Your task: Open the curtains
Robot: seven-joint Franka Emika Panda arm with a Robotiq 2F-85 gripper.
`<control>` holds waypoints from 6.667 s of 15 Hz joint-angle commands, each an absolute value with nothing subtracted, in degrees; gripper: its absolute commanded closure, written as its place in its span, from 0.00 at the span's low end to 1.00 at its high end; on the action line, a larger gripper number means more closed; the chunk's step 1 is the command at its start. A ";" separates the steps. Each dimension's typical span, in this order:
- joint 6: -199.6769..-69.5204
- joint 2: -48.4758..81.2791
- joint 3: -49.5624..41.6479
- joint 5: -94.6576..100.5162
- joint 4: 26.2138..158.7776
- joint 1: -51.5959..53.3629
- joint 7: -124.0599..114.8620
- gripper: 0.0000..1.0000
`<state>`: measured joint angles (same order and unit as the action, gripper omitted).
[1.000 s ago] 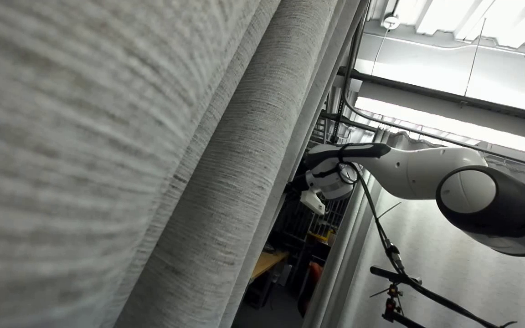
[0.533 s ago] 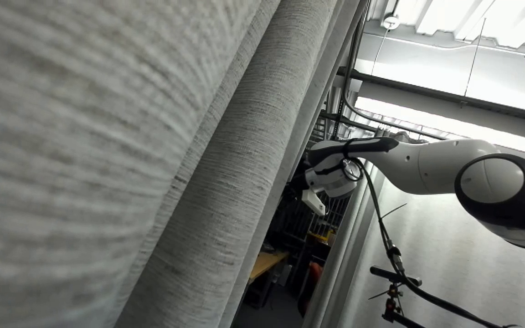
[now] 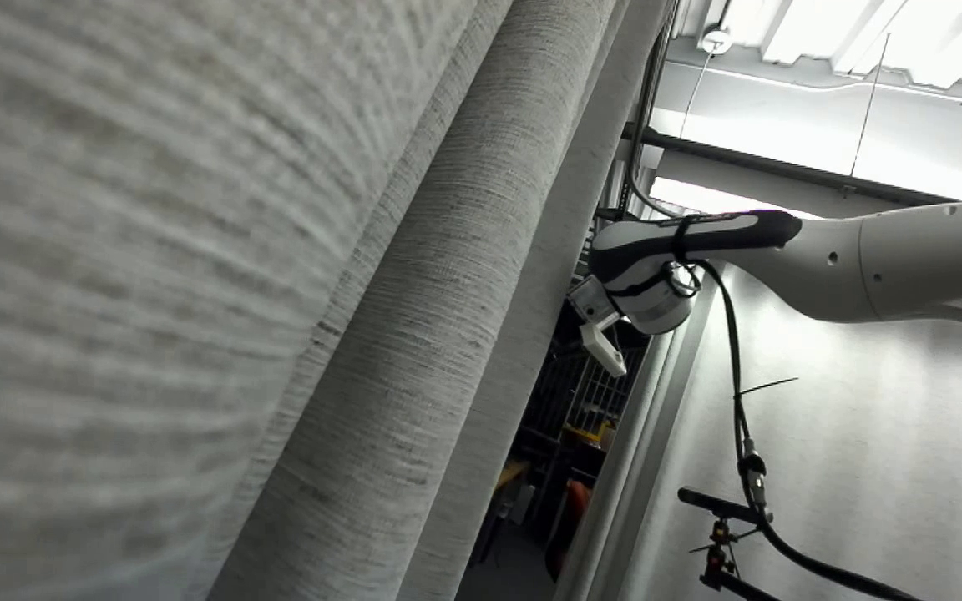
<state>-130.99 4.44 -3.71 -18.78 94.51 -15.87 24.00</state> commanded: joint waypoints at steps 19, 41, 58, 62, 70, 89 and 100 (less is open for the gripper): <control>-127.53 -30.56 -2.25 -13.43 131.38 4.88 22.35 1.00; -130.97 -43.23 -2.14 -22.80 141.83 20.88 24.32 1.00; -131.51 -53.07 -1.80 -24.08 148.99 27.29 24.08 1.00; -131.32 -55.17 -1.67 -23.76 150.22 27.79 23.82 1.00; -132.55 -54.55 -0.46 -21.88 150.81 26.14 22.52 1.00; -141.30 -43.66 6.08 -11.64 157.44 22.96 16.61 0.43; -128.64 -20.41 13.53 8.73 149.35 16.92 15.14 0.00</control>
